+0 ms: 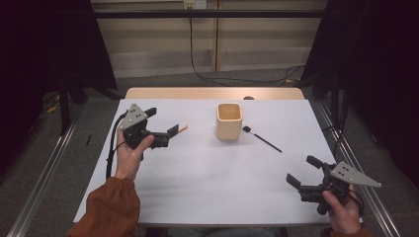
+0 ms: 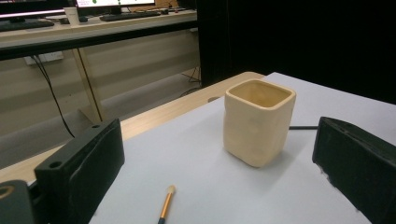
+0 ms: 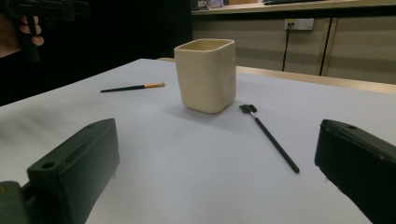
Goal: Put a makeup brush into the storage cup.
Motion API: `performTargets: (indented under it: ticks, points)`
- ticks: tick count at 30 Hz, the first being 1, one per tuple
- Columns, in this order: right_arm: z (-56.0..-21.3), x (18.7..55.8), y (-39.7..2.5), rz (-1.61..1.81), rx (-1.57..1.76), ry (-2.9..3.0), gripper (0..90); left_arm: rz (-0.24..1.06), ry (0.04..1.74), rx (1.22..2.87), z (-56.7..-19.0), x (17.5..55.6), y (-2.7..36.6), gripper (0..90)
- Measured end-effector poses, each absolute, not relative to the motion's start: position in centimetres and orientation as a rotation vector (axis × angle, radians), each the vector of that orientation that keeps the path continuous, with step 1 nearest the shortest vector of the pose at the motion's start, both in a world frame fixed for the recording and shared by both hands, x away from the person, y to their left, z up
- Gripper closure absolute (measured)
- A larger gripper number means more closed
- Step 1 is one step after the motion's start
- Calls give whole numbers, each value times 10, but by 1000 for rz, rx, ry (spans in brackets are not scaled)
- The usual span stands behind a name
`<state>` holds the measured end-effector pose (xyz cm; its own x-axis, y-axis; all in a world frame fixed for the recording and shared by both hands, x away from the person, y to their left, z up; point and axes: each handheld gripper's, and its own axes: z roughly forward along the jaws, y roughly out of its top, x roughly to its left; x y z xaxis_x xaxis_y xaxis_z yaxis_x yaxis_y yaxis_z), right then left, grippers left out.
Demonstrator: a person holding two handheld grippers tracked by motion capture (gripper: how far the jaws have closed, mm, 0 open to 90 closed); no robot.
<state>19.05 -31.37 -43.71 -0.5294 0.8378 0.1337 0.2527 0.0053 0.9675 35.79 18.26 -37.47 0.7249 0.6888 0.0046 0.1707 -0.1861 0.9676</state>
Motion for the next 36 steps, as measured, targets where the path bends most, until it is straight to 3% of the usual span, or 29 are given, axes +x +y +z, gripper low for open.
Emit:
performTargets:
  ticks: [14, 27, 30, 36]
  points:
    - [-437, 190, -314, 1555, 1124, 1793, 0, 530, 762, 1788, -383, 392, 184, 22]
    - [-437, 191, -313, 1552, 1116, 1801, 0, 552, 716, 1926, -362, 410, 177, 29]
    - [-438, 191, -313, 1552, 1116, 1803, 0, 497, 750, 1986, -363, 413, 175, 45]
    - [-438, 191, -314, 1550, 1116, 1806, 0, 556, 761, 2064, -365, 418, 173, 49]
